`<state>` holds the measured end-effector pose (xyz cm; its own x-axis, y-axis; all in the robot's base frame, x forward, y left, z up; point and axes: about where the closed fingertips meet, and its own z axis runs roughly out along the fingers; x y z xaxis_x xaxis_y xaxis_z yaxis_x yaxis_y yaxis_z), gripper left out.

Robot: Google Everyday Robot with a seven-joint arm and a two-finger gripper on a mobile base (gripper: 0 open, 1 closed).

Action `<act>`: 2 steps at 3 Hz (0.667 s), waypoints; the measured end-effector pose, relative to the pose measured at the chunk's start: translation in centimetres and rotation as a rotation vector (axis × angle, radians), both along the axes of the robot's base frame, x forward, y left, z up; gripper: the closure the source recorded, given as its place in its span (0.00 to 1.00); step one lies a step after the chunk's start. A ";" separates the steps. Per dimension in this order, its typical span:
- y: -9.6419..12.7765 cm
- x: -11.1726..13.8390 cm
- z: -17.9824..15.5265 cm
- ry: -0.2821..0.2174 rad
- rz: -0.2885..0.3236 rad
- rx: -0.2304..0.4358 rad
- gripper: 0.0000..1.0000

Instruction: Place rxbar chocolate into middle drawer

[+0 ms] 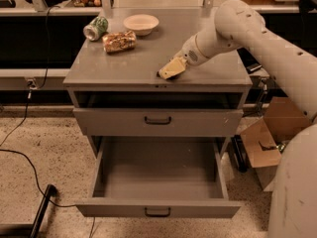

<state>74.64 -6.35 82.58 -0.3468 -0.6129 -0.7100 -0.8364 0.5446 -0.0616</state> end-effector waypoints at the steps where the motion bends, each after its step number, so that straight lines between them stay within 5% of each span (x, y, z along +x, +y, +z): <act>1: 0.0 0.0 0.0 0.000 0.000 0.000 1.00; 2: 0.0 0.0 0.0 0.000 0.000 0.000 1.00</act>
Offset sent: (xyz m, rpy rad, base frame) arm -0.0702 0.0503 0.0532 -0.1135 -0.3223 0.7291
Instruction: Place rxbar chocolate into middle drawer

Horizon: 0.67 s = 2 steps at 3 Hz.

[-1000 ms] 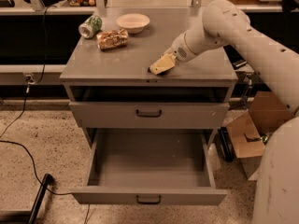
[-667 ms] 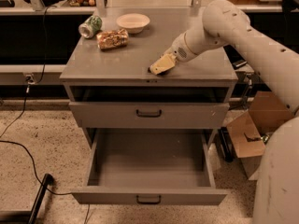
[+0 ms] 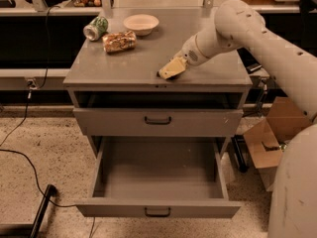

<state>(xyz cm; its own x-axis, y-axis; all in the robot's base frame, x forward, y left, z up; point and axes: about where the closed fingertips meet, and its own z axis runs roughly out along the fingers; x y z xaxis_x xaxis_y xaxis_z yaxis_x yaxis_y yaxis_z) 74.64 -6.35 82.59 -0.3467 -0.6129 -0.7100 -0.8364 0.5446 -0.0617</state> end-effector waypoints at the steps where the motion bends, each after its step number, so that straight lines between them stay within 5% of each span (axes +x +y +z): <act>1: 0.0 0.0 0.0 0.000 0.000 0.000 1.00; 2: 0.0 0.0 0.0 0.000 0.000 0.000 1.00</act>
Offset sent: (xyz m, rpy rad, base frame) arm -0.0890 0.0034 0.0664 0.0423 -0.3744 0.2401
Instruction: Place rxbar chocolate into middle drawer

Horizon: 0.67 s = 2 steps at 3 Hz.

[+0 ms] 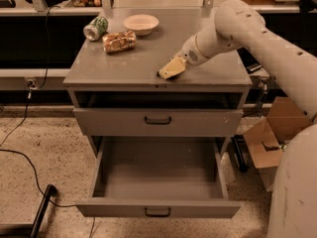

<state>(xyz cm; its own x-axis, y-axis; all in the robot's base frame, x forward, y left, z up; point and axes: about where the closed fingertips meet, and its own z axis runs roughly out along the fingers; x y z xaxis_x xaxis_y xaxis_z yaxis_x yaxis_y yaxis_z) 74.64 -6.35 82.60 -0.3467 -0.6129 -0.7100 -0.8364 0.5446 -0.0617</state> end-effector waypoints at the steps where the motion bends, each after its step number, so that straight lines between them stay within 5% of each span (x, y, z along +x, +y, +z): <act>1: 0.0 0.0 0.0 0.000 0.000 0.000 1.00; 2: 0.0 0.0 0.0 0.000 0.000 0.000 1.00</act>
Offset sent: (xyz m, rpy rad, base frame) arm -0.1037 0.0797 0.0705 0.0014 -0.3694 0.5331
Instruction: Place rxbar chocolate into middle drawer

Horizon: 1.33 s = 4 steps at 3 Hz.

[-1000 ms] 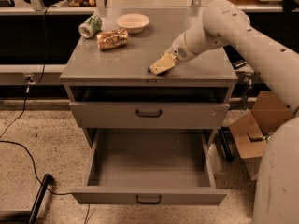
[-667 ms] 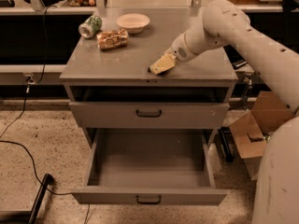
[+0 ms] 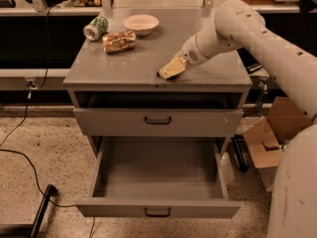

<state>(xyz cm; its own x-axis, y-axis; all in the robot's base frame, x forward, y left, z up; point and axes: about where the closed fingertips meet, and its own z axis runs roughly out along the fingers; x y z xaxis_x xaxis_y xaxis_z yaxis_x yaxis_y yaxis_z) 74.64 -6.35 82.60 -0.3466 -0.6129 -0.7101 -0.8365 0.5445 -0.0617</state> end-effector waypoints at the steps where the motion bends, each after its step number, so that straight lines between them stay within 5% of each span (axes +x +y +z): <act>1: 0.0 0.0 0.0 0.000 0.000 0.000 1.00; 4: 0.0 0.0 0.0 0.000 0.000 0.000 1.00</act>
Offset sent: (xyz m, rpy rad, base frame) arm -0.1414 0.0911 0.0933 -0.1498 -0.4538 0.8916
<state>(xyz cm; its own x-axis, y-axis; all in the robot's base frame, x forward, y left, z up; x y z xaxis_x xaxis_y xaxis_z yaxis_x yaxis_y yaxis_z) 74.64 -6.35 82.60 -0.3465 -0.6130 -0.7101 -0.8365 0.5445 -0.0618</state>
